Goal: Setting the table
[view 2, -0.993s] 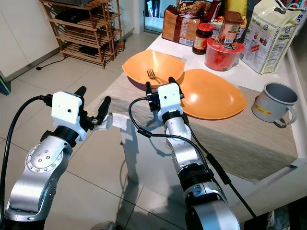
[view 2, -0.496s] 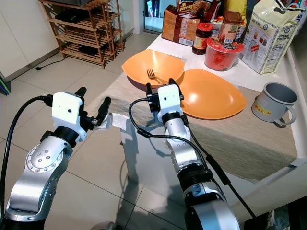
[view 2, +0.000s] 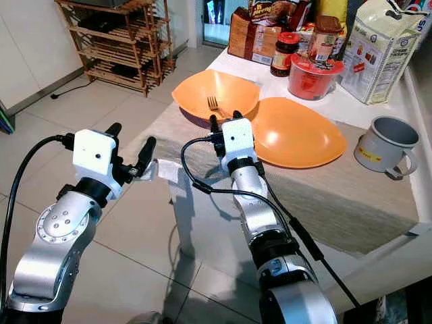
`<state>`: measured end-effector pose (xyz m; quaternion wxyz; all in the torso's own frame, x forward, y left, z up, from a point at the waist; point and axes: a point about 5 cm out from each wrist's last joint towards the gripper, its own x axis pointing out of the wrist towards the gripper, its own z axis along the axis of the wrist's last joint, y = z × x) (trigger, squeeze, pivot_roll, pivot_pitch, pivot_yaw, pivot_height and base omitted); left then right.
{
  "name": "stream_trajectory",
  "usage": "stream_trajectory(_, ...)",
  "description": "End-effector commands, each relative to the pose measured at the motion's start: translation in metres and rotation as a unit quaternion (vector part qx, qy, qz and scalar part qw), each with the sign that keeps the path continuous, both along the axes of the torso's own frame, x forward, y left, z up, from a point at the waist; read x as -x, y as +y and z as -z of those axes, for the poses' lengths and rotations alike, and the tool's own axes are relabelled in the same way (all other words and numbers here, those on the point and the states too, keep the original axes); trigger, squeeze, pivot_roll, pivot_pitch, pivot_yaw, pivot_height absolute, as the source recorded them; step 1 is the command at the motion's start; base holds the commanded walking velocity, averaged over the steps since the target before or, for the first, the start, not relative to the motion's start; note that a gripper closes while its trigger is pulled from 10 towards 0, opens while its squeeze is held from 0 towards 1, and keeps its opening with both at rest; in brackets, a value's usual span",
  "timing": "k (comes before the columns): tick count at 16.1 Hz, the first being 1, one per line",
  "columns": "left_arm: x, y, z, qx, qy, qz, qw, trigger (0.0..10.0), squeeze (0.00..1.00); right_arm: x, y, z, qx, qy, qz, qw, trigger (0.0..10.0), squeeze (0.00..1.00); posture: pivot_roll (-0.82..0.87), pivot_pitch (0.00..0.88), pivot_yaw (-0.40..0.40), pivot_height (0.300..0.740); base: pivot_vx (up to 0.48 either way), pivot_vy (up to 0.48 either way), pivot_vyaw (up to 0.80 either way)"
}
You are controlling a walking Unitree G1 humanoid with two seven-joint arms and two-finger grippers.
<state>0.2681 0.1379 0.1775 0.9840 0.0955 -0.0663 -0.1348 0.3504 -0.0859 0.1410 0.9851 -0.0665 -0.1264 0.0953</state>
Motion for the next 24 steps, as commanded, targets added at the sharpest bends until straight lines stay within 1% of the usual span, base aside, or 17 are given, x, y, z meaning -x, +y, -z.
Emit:
stream_trajectory(1,0.001,0.0,-0.004,-0.005,-0.008,-0.002,1.0,10.0,0.0,-0.004,-0.003,-0.005,-0.009,-0.006,0.007,1.0,0.0,0.0,0.22,0.055,-0.013,0.74,0.0,0.0,0.0)
stream_trajectory(4,0.0,-0.001,-0.003,-0.005,-0.008,0.0,1.0,10.0,0.0,-0.003,-0.005,-0.007,-0.009,-0.01,0.01,1.0,0.0,0.0,0.21,0.045,-0.012,0.74,0.0,0.0,0.0)
stream_trajectory(9,-0.002,-0.003,-0.003,-0.004,-0.01,0.005,1.0,10.0,0.0,0.0,-0.007,-0.013,-0.003,-0.037,0.014,0.999,0.0,0.0,0.2,0.034,-0.013,0.74,0.0,0.0,0.0)
stream_trajectory(12,-0.003,-0.004,-0.003,-0.003,-0.01,0.006,1.0,10.0,0.0,0.002,-0.007,-0.023,0.013,-0.071,0.02,0.997,0.0,0.0,0.2,0.028,-0.013,0.74,0.0,0.0,0.0)
stream_trajectory(15,-0.003,-0.005,-0.003,-0.002,-0.011,0.006,1.0,10.0,0.0,0.004,-0.009,-0.046,0.025,-0.13,0.034,0.991,0.0,0.0,0.2,0.029,-0.014,0.74,0.0,0.0,0.0)
stream_trajectory(17,-0.003,-0.005,-0.003,-0.001,-0.011,0.006,1.0,10.0,0.0,0.004,-0.012,-0.054,0.022,-0.144,0.039,0.989,0.0,0.0,0.19,0.03,-0.015,0.74,0.0,0.0,0.0)
stream_trajectory(18,-0.003,-0.006,-0.003,0.0,-0.01,0.006,1.0,10.0,0.0,0.003,-0.017,-0.062,0.018,-0.156,0.049,0.986,0.0,0.0,0.19,0.03,-0.015,0.74,0.0,0.0,0.0)
stream_trajectory(19,-0.003,-0.006,-0.003,0.0,-0.01,0.007,1.0,10.0,0.0,0.003,-0.021,-0.066,0.019,-0.162,0.055,0.985,0.0,0.0,0.19,0.03,-0.014,0.74,0.0,0.0,0.0)
stream_trajectory(22,-0.003,-0.006,-0.002,0.001,-0.01,0.008,1.0,10.0,0.0,0.003,-0.028,-0.072,0.022,-0.172,0.069,0.982,0.0,0.0,0.19,0.034,-0.013,0.74,0.0,0.0,0.0)
stream_trajectory(23,-0.003,-0.006,-0.001,-0.003,-0.005,0.008,1.0,10.0,0.0,0.005,-0.033,-0.076,0.027,-0.182,0.078,0.98,0.0,0.0,0.19,0.034,-0.013,0.74,0.0,0.0,0.0)
stream_trajectory(24,-0.004,-0.004,0.002,-0.004,0.001,0.004,1.0,10.0,0.0,0.011,-0.041,-0.08,0.034,-0.194,0.091,0.976,0.0,0.0,0.18,0.035,-0.015,0.74,0.0,0.0,0.0)
